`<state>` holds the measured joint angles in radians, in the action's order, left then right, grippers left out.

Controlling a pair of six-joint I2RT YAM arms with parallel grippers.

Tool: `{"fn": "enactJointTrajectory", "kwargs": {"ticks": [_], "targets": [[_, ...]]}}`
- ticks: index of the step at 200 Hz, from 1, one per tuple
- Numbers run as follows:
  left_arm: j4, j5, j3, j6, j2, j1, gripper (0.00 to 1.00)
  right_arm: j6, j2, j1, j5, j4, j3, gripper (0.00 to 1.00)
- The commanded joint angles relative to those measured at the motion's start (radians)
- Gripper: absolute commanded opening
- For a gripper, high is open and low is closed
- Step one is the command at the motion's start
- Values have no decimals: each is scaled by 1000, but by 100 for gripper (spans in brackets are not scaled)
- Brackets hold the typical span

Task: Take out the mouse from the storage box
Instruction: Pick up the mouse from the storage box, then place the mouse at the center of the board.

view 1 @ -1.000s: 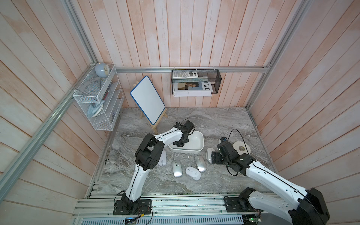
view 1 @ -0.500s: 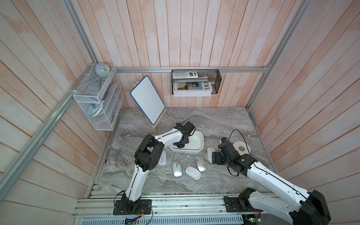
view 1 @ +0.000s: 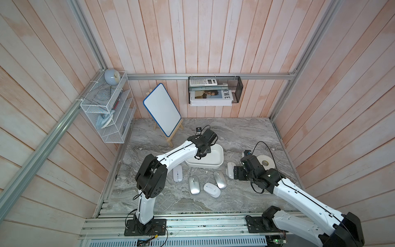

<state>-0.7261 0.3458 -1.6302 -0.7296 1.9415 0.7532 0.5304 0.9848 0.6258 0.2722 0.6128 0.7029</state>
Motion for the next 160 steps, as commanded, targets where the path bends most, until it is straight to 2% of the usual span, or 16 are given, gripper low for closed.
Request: {"fn": "enactJointTrajectory", "kwargs": {"ticks": [1, 39, 77, 120, 160], "targets": [[-34, 41, 22, 26, -81, 3, 53, 1, -25, -4, 25, 57, 36, 89], [-103, 75, 46, 63, -186, 2, 53, 11, -37, -4, 15, 72, 46, 89], [-127, 90, 154, 65, -317, -30, 53, 22, -40, -2, -11, 84, 62, 89], [-118, 69, 291, 76, -449, -108, 53, 35, -33, 1, -23, 90, 75, 90], [-77, 14, 412, 101, -513, -213, 52, 55, -12, 7, -35, 88, 88, 90]]}}
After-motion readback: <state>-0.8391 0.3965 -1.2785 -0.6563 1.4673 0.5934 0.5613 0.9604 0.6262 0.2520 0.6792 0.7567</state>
